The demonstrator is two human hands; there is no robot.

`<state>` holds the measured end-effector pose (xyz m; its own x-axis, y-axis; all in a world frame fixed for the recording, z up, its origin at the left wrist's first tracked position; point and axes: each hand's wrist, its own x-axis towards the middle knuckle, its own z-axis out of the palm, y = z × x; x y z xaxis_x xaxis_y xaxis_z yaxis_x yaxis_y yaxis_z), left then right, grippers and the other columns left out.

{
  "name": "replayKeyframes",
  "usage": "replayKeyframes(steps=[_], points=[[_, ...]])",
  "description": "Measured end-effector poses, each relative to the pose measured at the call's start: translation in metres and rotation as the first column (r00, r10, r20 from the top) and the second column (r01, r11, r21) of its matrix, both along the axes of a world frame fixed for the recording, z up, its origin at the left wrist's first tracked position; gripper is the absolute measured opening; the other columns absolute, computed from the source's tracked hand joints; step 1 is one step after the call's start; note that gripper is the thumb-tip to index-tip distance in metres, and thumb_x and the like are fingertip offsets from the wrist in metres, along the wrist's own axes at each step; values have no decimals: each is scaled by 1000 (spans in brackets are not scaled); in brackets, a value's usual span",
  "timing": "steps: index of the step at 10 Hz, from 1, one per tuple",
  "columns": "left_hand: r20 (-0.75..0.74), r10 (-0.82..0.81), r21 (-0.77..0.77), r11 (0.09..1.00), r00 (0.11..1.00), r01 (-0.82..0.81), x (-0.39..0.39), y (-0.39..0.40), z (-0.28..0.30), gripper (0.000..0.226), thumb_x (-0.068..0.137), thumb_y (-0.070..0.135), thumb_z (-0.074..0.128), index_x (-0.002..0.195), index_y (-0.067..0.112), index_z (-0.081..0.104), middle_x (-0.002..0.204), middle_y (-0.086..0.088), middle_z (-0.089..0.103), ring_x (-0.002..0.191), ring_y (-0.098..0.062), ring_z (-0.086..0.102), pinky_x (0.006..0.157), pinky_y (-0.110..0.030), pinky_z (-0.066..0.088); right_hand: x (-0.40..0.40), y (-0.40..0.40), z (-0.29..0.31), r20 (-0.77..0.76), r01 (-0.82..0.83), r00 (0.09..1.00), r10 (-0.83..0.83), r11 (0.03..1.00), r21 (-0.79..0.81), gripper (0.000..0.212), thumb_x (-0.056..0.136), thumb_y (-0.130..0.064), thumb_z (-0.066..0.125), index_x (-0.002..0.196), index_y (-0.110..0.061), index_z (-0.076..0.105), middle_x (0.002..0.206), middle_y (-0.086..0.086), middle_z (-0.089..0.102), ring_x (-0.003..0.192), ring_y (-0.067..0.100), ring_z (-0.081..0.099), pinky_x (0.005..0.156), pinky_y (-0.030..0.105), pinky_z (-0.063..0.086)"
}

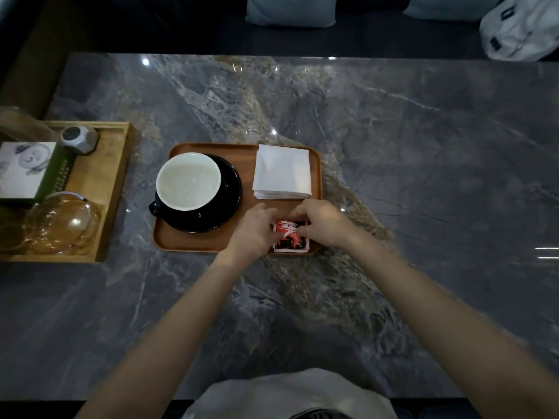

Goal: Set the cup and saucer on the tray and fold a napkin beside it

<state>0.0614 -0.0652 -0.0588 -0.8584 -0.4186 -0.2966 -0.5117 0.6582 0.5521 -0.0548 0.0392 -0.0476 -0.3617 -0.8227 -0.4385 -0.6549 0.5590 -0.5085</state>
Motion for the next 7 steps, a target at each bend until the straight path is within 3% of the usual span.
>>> replayKeyframes(steps=[1, 3, 4, 5, 6, 7], points=[[37, 6, -18, 1000, 999, -6, -1, -1, -2, 31, 78, 20, 72, 106, 9, 65, 99, -12, 57, 87, -28, 59, 76, -36, 48, 2, 2, -2, -37, -13, 999, 11, 999, -30, 28, 82, -8, 62, 109, -13, 67, 109, 5, 65, 102, 20, 57, 83, 28, 43], [63, 8, -13, 1000, 998, -7, 0, -3, 1, 30, 78, 24, 71, 106, 14, 65, 98, -9, 57, 89, -25, 57, 77, -34, 46, 3, 5, -2, -45, 16, 999, -18, 999, -44, 25, 83, -8, 62, 107, -12, 67, 110, 6, 63, 104, 22, 57, 89, 34, 48], [48, -16, 8, 1000, 999, 15, -1, -6, 11, 28, 79, 23, 69, 107, 16, 68, 97, -8, 62, 92, -23, 59, 79, -32, 47, 1, 6, 9, 0, 120, 993, -120, 988, -99, 25, 85, -7, 58, 108, -12, 67, 114, 6, 65, 107, 22, 58, 92, 35, 49], [48, -27, -4, 1000, 998, 27, -8, -14, 30, 22, 85, 21, 60, 105, 14, 68, 105, -9, 68, 96, -23, 62, 84, -33, 49, -7, 11, 24, 22, 203, 979, -202, 966, -157, 26, 89, -9, 54, 112, -12, 66, 117, 4, 65, 109, 19, 59, 90, 27, 44], [117, -57, -1, 998, 991, 57, -18, -23, 64, 26, 89, 24, 56, 111, 14, 65, 111, -9, 68, 103, -22, 60, 88, -31, 47, -19, 12, 47, 53, 295, 955, -292, 918, -264, 25, 89, -11, 55, 110, -12, 67, 113, 5, 68, 105, 17, 60, 87, 22, 42], [39, -35, -19, 999, 999, 36, -28, -30, 105, 27, 89, 23, 57, 111, 11, 66, 113, -10, 67, 103, -21, 60, 84, -25, 43, -27, 21, 88, 186, 444, 895, -406, 765, -466, 22, 89, -10, 55, 109, -10, 65, 100, 5, 68, 91, 15, 62, 82, 23, 45]])
